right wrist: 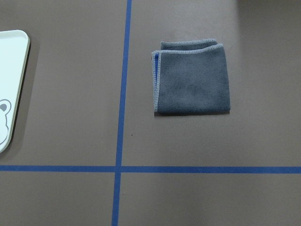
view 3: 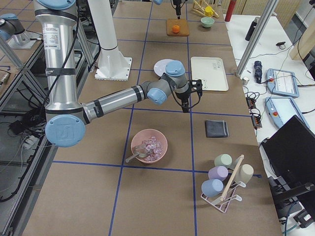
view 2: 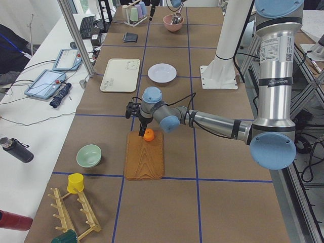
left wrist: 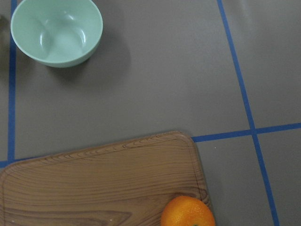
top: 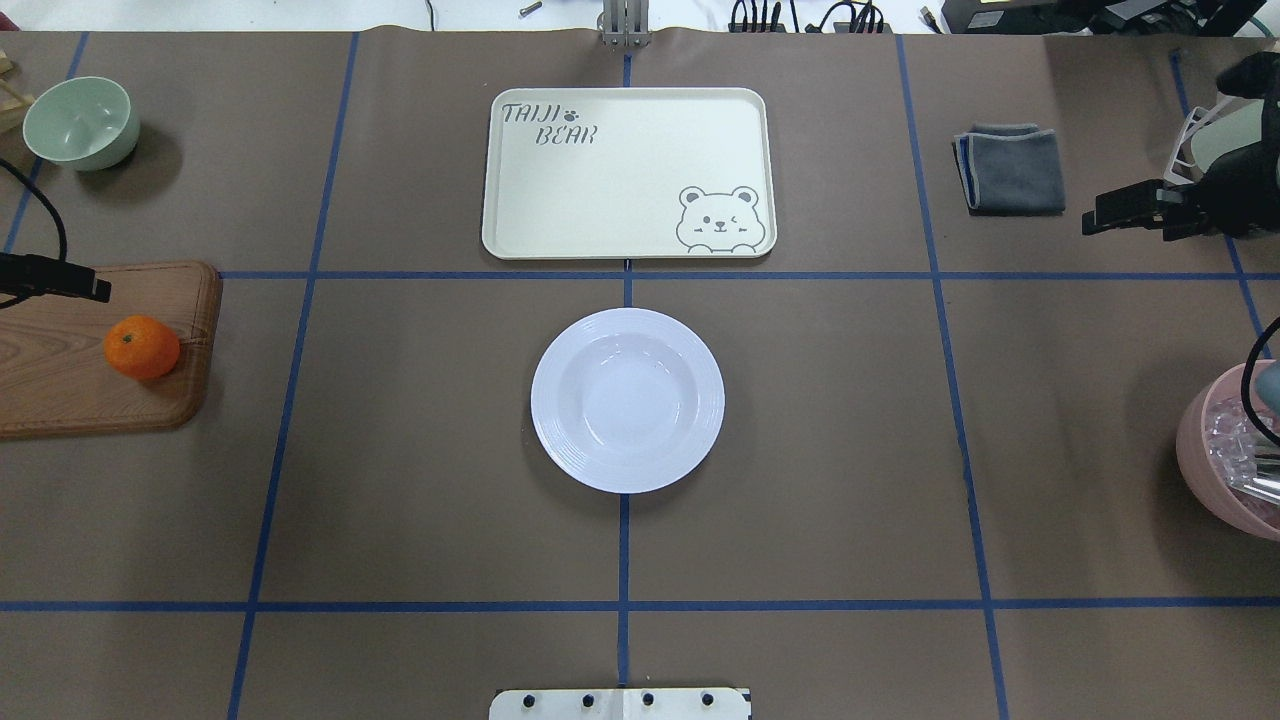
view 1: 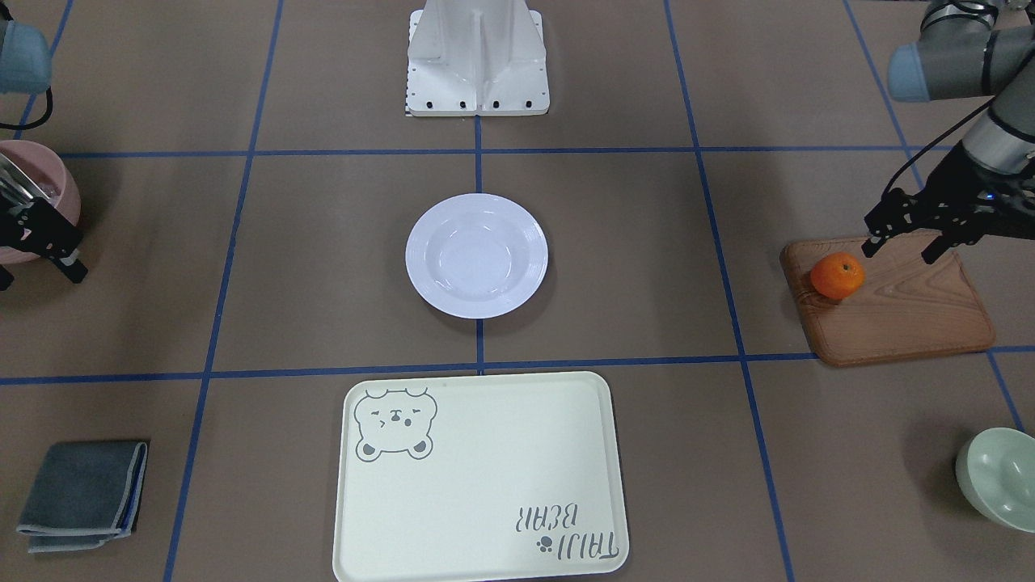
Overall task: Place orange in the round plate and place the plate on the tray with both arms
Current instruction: 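Grasp the orange with the left gripper and lift it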
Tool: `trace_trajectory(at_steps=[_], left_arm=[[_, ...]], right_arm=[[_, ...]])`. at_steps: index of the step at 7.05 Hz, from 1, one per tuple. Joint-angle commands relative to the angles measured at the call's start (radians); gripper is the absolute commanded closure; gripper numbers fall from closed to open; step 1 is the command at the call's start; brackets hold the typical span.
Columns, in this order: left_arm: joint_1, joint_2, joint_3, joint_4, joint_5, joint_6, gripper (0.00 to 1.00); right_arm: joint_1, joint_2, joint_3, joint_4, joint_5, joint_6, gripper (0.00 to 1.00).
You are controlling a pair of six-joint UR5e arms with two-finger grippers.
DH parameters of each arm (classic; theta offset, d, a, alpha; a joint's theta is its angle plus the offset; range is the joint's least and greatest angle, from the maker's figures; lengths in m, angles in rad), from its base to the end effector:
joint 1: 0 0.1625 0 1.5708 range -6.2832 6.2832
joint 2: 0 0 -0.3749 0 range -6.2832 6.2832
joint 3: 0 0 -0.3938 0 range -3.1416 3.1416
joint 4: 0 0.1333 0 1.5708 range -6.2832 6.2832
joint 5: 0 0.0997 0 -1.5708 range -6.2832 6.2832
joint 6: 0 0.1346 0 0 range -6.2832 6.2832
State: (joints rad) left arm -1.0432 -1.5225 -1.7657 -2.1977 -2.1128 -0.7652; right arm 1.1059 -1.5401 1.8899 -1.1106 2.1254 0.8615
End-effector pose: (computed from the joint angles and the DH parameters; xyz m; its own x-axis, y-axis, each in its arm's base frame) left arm 0.2083 -0.4844 0.4923 0.6525 0.1075 -0.7501 0.1272 0.9603 0.2482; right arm -0.1832 -0.5045 0.4089 0.6181 -0.0026 0.7861 -0.2455 0.9493 0.1962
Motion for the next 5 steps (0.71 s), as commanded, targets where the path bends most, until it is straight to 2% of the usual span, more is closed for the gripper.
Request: trace_trajectory(at_steps=[1,3,5], left_arm=[[0.095,-0.004,0.018,-0.005,0.074,-0.02,0.01],[0.13,-0.011,0.066,-0.005,0.122,-0.014,0.02],[0.153,-0.034,0.113,-0.011,0.122,-0.008,0.02]], right_arm=[[-0.011,-0.002,0.0,0.002,-0.005,0.004,0.0],[-0.014,-0.002,0.0,0.002,-0.005,0.004,0.0],[-0.015,-0.002,0.0,0.002,-0.005,0.004,0.0]])
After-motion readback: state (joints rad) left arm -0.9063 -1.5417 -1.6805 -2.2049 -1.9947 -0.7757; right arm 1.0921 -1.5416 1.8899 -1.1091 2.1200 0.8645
